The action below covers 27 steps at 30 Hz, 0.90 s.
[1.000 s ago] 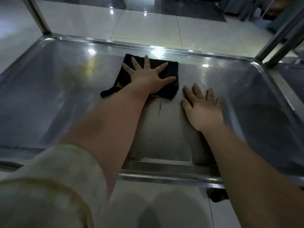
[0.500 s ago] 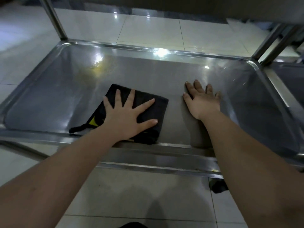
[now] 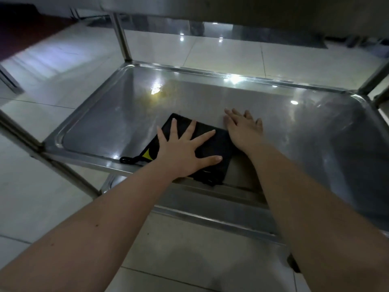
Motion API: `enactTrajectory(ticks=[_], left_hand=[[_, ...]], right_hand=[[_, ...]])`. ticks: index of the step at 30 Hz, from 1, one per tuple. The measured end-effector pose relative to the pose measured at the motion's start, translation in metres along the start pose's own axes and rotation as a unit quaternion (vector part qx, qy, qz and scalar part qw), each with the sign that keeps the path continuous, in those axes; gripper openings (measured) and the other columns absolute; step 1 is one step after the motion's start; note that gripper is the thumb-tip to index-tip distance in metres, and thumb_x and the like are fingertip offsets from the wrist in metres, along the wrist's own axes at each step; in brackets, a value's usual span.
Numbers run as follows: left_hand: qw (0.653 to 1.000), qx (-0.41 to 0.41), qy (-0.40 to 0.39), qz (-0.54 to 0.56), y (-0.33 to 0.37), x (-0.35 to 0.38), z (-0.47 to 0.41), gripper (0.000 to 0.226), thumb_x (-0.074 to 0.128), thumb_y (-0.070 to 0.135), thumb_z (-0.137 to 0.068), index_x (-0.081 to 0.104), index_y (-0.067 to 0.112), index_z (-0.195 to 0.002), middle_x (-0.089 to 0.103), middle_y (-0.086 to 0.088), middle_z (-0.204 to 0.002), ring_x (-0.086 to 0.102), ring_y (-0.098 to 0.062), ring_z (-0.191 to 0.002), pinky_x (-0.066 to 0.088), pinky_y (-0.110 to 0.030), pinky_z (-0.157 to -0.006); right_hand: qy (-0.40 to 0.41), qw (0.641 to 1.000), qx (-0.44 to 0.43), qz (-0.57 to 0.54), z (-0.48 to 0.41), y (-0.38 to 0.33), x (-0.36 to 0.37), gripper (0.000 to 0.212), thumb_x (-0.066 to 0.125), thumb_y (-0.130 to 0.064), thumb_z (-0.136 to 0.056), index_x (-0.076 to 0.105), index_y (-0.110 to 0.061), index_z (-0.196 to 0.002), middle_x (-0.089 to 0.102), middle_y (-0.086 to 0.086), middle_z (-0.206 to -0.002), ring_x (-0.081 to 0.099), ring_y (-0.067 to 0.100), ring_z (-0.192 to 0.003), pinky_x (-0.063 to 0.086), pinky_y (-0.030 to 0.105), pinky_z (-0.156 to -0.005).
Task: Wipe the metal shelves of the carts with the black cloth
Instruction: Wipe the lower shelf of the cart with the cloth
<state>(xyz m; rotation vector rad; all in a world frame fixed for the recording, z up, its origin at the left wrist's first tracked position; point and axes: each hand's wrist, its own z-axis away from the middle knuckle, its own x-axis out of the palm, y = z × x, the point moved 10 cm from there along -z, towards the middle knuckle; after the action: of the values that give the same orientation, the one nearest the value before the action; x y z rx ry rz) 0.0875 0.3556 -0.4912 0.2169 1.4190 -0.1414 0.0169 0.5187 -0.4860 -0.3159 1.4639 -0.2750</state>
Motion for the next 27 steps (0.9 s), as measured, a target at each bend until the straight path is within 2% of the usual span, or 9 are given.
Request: enactTrajectory(ticks=[3,9,12,15,20,27], left_hand=[[1.0,-0.026,-0.004,0.006,-0.027,-0.006,-0.022,0.084,0.015,0.096,-0.069,-0.006,0.065,-0.144,-0.01,0.008,-0.165,-0.018,-0.041,-0.148,-0.014,-0.07,-0.108],[0.994,-0.104,-0.011,0.034,-0.066,-0.024,-0.076,0.084,0.018,0.095,-0.073,0.0,0.061,-0.148,-0.009,0.006,-0.166,-0.017,-0.044,-0.147,-0.009,-0.074,-0.109],[0.996,-0.089,-0.024,0.02,-0.06,-0.02,-0.076,0.081,0.017,0.094,-0.075,-0.003,0.062,-0.147,-0.011,0.005,-0.166,-0.017,-0.045,-0.147,-0.008,-0.075,-0.109],[0.998,-0.053,-0.039,0.014,-0.052,-0.01,-0.036,0.081,0.015,0.094,-0.073,-0.009,0.065,-0.144,-0.014,0.006,-0.165,-0.018,-0.044,-0.147,-0.01,-0.073,-0.11],[0.998,-0.042,-0.053,0.013,-0.056,0.008,0.036,0.091,0.011,0.099,-0.057,-0.016,0.069,-0.138,-0.02,0.011,-0.163,-0.021,-0.04,-0.147,-0.012,-0.069,-0.112],[0.997,-0.072,-0.011,0.021,-0.082,-0.008,-0.025,0.089,0.019,0.099,-0.064,-0.005,0.067,-0.144,-0.012,0.009,-0.165,-0.015,-0.042,-0.148,-0.009,-0.072,-0.111]], right_hand=[[-0.02,0.998,-0.025,0.061,0.002,-0.004,0.006,0.055,0.009,-0.052,-0.104,0.019,-0.037,-0.156,0.01,-0.007,-0.165,0.003,0.026,-0.152,-0.004,0.051,-0.121],[-0.016,0.99,-0.036,0.139,0.003,-0.004,0.012,0.058,0.014,-0.058,-0.102,0.007,-0.039,-0.157,0.001,-0.007,-0.166,0.001,0.03,-0.152,0.0,0.055,-0.12],[-0.014,0.99,-0.032,0.139,0.0,-0.002,0.011,0.058,0.016,-0.06,-0.101,0.007,-0.042,-0.156,0.001,-0.008,-0.166,0.001,0.029,-0.152,0.001,0.054,-0.12],[-0.012,0.989,-0.033,0.141,0.001,0.001,0.009,0.06,0.017,-0.063,-0.099,0.008,-0.043,-0.155,0.002,-0.009,-0.166,0.001,0.028,-0.152,0.0,0.054,-0.12],[-0.03,0.988,-0.036,0.146,0.008,0.004,0.01,0.065,0.016,-0.068,-0.097,0.004,-0.043,-0.156,-0.002,-0.009,-0.166,-0.002,0.028,-0.152,-0.001,0.054,-0.12],[-0.028,0.986,-0.041,0.16,0.012,0.001,0.012,0.065,0.016,-0.068,-0.097,0.003,-0.043,-0.156,-0.003,-0.008,-0.166,-0.001,0.029,-0.152,0.001,0.053,-0.12]])
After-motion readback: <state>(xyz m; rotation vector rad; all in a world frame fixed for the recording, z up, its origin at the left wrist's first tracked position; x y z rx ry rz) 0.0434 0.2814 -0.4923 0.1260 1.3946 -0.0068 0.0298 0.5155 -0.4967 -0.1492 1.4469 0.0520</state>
